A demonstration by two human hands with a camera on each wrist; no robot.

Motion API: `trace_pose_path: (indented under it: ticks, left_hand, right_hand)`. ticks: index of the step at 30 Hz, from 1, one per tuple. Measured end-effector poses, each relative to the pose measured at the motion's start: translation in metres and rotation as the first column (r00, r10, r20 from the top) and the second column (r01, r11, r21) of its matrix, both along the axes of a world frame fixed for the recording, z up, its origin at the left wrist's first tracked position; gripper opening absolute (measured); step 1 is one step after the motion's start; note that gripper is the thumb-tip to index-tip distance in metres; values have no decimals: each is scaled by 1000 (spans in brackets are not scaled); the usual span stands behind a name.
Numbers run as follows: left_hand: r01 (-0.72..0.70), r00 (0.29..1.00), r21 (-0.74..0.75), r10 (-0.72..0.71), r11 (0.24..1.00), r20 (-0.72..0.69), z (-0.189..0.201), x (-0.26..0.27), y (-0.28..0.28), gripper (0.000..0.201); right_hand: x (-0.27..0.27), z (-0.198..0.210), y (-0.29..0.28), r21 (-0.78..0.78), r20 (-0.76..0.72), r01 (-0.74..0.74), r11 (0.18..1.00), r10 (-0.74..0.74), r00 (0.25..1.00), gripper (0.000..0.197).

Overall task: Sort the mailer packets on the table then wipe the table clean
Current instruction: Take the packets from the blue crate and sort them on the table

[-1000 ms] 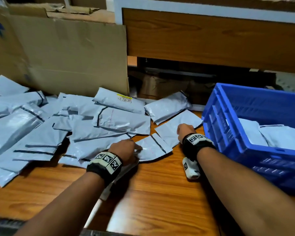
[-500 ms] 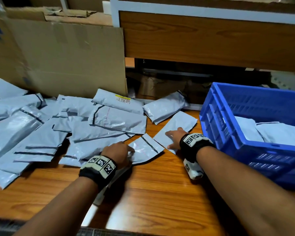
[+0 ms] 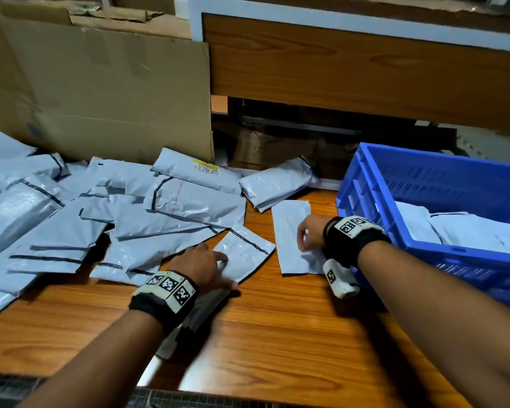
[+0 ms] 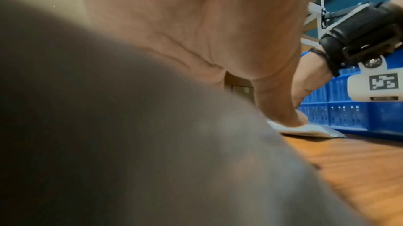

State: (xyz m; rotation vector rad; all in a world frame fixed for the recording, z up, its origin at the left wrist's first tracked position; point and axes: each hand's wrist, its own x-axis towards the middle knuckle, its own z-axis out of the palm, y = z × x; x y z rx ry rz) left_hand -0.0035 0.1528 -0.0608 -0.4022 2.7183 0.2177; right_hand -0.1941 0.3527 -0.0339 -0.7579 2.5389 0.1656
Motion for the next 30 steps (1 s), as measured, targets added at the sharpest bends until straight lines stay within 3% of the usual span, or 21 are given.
trace_pose_path:
  ticks: [3, 5, 7, 10, 14, 19, 21, 26, 30]
  left_hand:
    - [0, 1000, -21, 0, 1000, 11, 1, -2, 4, 91]
    - [33, 997, -62, -29, 998, 67, -1, -1, 12, 94]
    - [40, 995, -105, -30, 994, 97, -7, -1, 19, 91]
    - [34, 998, -114, -28, 993, 57, -9, -2, 18, 76]
    - [34, 999, -126, -39, 991, -34, -12, -1, 11, 55]
    - [2, 1000, -127, -2, 992, 7, -11, -1, 20, 81]
    - [-20, 1000, -106, 18, 994, -18, -11, -4, 24, 81]
    - [-39, 997, -99, 31, 994, -77, -11, -9, 31, 36]
    - [-54, 992, -15, 52, 998, -115, -8, -13, 24, 35]
  right_hand:
    - [-2, -11, -13, -97, -72, 130, 987, -137, 988, 51]
    - [4, -26, -22, -7, -5, 196, 981, -196, 981, 81]
    - [6, -38, -27, 46, 31, 208, 977, -209, 977, 94]
    - [8, -32, -30, -3, 24, 182, 983, -182, 983, 86]
    - [4, -30, -24, -2, 16, 251, 968, -251, 968, 93]
    - [10, -31, -23, -87, 47, 314, 946, -311, 949, 93]
    - [15, -32, -19, -120, 48, 352, 928, -348, 936, 94]
    - [20, -30, -16, -125, 12, 301, 945, -302, 953, 88]
    - [26, -22, -15, -116, 0, 268, 956, -270, 963, 75]
